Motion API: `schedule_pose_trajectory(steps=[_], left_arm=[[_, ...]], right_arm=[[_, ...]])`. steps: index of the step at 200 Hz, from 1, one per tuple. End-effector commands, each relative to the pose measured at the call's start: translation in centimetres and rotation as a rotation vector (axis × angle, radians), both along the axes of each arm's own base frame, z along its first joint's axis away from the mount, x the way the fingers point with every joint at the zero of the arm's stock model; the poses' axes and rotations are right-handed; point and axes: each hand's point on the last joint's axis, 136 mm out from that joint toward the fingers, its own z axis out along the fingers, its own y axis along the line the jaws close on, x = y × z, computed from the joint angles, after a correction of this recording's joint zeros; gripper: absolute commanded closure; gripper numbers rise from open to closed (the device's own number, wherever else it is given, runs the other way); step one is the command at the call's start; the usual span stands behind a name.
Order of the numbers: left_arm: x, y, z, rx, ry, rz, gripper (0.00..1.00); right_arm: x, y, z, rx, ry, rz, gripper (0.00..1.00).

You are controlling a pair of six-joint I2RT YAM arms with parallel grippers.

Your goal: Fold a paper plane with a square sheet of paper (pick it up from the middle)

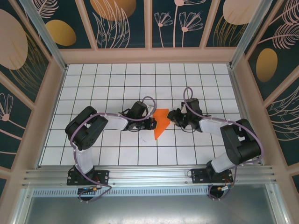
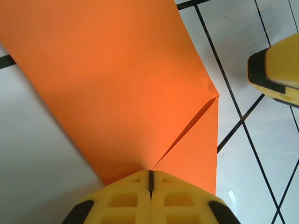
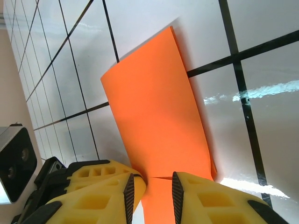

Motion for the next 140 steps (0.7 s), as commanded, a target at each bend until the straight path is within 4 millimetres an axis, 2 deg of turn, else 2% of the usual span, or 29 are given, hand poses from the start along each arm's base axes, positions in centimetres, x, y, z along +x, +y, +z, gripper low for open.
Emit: schedule_pose_trajectory(steps=[1, 23, 38, 48, 54, 78, 104, 140], left_arm=[[-1.6, 1.0, -1.5, 0.038, 0.073, 0.004, 0.98], [-1.5, 1.1, -1.4, 0.036, 0.073, 0.019, 0.98], [-1.4, 1.1, -1.1, 0.032, 0.072, 0.033, 0.86], [-1.1, 0.9, -0.2, 0.014, 0.059, 0.041, 0.80], [-0.8, 0.9, 0.4, 0.009, 0.045, 0.051, 0.73], [0.8, 1.0, 3.1, 0.010, -0.025, 0.096, 0.66], [2.1, 1.4, 4.6, 0.034, -0.081, 0.136, 0.64], [2.8, 1.6, 3.6, 0.081, -0.079, 0.151, 0.68]], right_arm=[[0.0, -0.3, 0.5, 0.011, -0.011, -0.021, 0.68], [-0.5, -2.3, -1.2, -0.100, 0.032, -0.080, 0.65], [-0.9, -2.2, -1.7, -0.104, 0.047, -0.058, 0.65], [-1.1, -2.0, -1.8, -0.100, 0.045, -0.050, 0.65], [-1.1, -2.1, -1.8, -0.102, 0.045, -0.049, 0.65], [-1.0, -1.9, -1.5, -0.108, 0.030, -0.030, 0.65], [-1.1, -1.6, -1.2, -0.099, 0.024, -0.009, 0.65], [-1.0, -0.9, -1.2, -0.072, 0.027, 0.010, 0.65]])
